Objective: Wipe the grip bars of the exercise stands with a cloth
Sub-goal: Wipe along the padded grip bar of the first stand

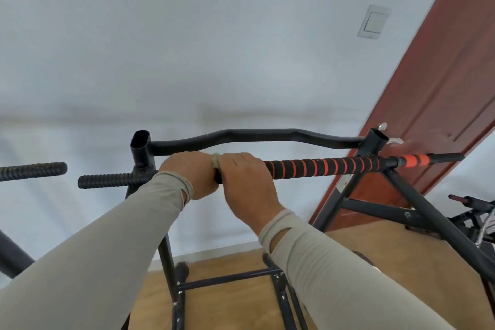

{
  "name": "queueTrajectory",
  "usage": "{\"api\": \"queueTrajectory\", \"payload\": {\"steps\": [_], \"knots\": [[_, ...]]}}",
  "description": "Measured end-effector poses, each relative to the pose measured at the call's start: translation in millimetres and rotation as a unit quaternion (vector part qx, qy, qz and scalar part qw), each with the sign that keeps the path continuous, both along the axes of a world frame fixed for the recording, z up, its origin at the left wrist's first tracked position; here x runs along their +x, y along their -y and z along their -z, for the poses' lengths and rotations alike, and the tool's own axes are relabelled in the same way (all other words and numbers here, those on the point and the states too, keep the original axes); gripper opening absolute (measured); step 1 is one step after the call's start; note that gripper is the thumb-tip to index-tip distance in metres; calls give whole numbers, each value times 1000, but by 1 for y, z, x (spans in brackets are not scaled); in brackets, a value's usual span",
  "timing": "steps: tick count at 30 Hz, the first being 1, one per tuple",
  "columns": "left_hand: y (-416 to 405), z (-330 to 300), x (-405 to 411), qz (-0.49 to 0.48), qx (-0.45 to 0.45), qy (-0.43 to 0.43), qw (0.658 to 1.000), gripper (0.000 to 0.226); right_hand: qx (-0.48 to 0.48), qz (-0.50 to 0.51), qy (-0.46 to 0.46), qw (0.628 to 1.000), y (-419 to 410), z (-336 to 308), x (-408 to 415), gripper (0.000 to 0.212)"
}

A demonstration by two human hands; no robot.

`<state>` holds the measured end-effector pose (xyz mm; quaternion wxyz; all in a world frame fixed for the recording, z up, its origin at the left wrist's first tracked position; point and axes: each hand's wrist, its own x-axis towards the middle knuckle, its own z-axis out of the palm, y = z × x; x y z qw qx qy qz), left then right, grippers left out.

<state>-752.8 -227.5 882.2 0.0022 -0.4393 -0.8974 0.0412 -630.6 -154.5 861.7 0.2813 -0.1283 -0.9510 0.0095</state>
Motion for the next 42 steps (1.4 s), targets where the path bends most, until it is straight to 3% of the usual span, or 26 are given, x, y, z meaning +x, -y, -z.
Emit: {"api": "queueTrajectory", "payload": {"steps": [3,7,11,14,18,20,22,25,27,29,31,35,39,42], "knots": [[-1,0,-5,13,-8,21,1000,14,107,-33,56,992,-39,-7,39,25],[-1,2,-7,10,6,43,999,11,127,150,156,968,-99,-28,84,20],[-1,4,-7,10,13,44,999,9,105,250,137,953,-96,-39,91,11],[0,3,-6,13,11,41,999,10,55,191,108,974,-44,-31,39,21],[2,1,-4,26,16,14,999,13,-42,45,-11,998,15,-1,-8,19],[2,2,-6,24,19,14,999,16,21,10,-16,1000,1,0,3,23],[0,3,-9,21,13,29,999,15,68,7,37,997,-31,-13,30,25],[-1,6,-12,23,10,42,999,11,110,146,166,969,-95,-34,81,34],[-2,7,-12,25,14,40,999,11,102,247,181,947,-132,-46,116,44],[-2,5,-11,26,10,44,999,12,104,307,189,927,-153,-51,134,31],[0,0,-8,27,-1,48,998,12,82,313,176,930,-151,-50,131,24],[4,-8,4,53,-11,28,998,37,10,311,122,942,-145,-38,121,20],[-12,-10,29,109,75,-39,990,69,11,312,125,942,-163,-30,124,20],[-31,-2,42,124,124,-55,983,67,13,315,116,942,-164,-25,120,17]]}}
